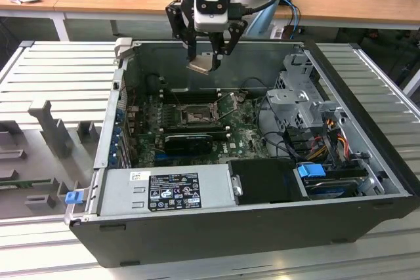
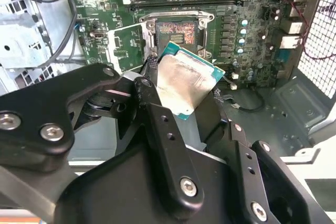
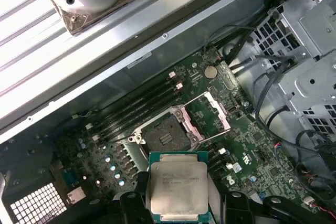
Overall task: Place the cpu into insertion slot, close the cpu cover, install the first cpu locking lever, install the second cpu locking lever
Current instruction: 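Place the cpu into insertion slot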
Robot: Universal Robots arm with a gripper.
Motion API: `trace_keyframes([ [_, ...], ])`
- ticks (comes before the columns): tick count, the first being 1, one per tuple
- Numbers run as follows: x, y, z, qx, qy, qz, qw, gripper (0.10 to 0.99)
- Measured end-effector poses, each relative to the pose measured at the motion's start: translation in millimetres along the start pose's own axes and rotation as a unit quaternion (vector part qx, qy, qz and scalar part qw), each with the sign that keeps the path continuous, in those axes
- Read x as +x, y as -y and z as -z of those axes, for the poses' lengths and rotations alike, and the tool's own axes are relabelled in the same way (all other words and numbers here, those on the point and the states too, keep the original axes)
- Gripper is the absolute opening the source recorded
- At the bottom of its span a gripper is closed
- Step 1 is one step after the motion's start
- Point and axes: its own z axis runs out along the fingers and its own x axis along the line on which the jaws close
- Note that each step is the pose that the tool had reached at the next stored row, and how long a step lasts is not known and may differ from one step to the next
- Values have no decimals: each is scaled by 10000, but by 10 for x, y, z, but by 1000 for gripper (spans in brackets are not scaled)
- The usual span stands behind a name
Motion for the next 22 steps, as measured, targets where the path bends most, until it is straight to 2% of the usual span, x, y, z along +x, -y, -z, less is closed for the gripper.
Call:
trace_keyframes([
  [3, 0, 0, 0, -4, 19, -218, 9998, 525],
  [9, 0, 0, -1, -9, 39, -454, 9990, 525],
  [14, 0, 0, -2, -13, 59, -674, 9977, 525],
  [22, 0, 0, -3, -19, 87, -1003, 9949, 525],
])
